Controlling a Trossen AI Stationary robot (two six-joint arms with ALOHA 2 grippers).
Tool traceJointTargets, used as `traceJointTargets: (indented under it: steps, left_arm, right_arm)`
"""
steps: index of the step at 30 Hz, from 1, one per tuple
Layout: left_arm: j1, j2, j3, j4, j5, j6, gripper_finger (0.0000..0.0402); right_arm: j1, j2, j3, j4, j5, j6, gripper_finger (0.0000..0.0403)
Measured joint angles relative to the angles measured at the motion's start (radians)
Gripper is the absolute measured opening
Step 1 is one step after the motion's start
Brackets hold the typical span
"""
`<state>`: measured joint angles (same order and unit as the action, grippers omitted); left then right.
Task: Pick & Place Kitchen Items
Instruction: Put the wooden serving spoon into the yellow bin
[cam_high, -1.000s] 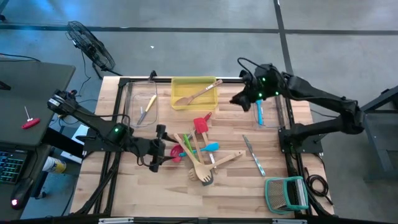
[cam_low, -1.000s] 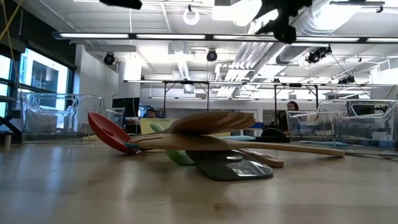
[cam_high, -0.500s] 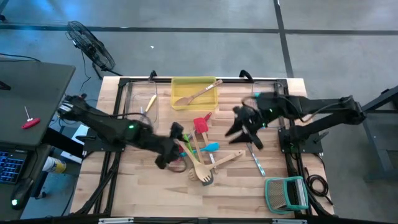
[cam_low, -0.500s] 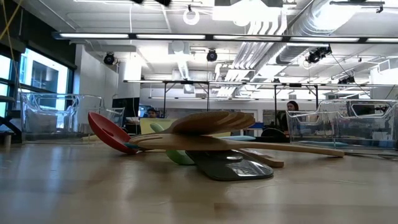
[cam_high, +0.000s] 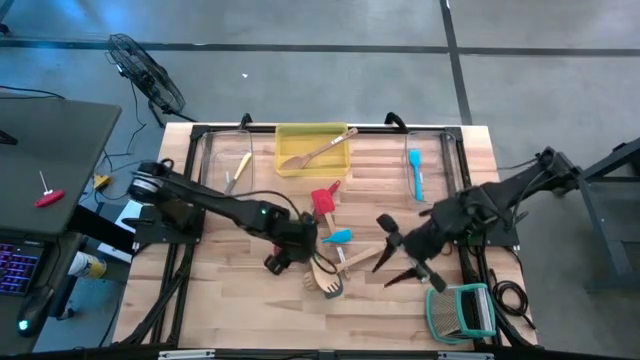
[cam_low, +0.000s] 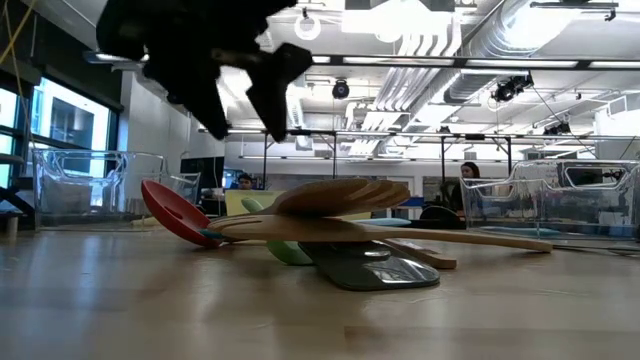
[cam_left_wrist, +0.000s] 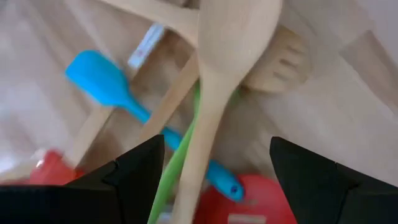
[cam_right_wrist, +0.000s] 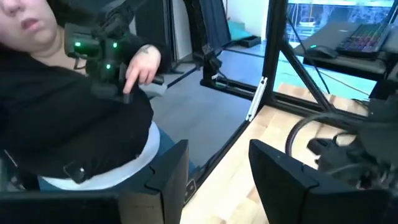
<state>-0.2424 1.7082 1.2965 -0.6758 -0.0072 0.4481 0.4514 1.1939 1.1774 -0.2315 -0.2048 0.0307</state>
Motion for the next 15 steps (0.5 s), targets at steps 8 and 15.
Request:
traceJointTargets:
  steps: [8,15]
  left_arm:
    - [0.001,0.037,0.001,0.055,0.084,-0.012,0.0287]
    - [0.001,0.037,0.0,0.044,0.084,-0.053,0.0287]
  right_arm:
    - [0.049,0.062,0.0,0.051,0.009,0.059,0.0161]
    - [0.062,0.091,0.0,0.071,0.023,0.078,0.0161]
